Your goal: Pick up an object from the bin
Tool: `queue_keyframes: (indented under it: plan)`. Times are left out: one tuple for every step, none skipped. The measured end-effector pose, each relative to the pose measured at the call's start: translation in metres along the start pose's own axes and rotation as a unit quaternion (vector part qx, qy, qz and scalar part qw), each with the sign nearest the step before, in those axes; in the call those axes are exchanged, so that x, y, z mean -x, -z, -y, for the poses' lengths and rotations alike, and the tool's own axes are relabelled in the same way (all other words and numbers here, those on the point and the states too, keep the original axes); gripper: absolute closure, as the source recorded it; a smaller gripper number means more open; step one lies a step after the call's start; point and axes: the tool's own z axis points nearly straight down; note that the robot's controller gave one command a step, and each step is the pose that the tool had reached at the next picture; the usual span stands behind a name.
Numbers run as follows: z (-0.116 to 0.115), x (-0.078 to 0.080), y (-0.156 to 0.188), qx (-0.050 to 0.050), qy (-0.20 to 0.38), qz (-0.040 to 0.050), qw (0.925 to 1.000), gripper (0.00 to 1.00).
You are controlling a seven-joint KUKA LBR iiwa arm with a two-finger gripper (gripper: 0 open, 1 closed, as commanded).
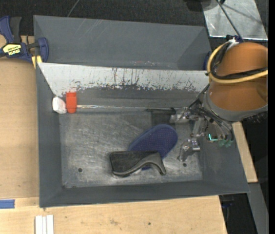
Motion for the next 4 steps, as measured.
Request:
queue_keyframes:
  plan:
    - [-0.050, 0.032, -0.128, -0.004, -0.016, 0.0081, 0.9998, 0.00]
    - [-0.053, 0.033, -0.126, -0.001, -0.014, 0.0120, 0.9998, 1.00]
    - [-0.050, 0.026, -0.020, -0.001, 0.010, 0.0084, 0.9999, 1.00]
    - [-0.061, 0.023, 0.108, -0.001, 0.199, 0.0074, 0.9799, 1.00]
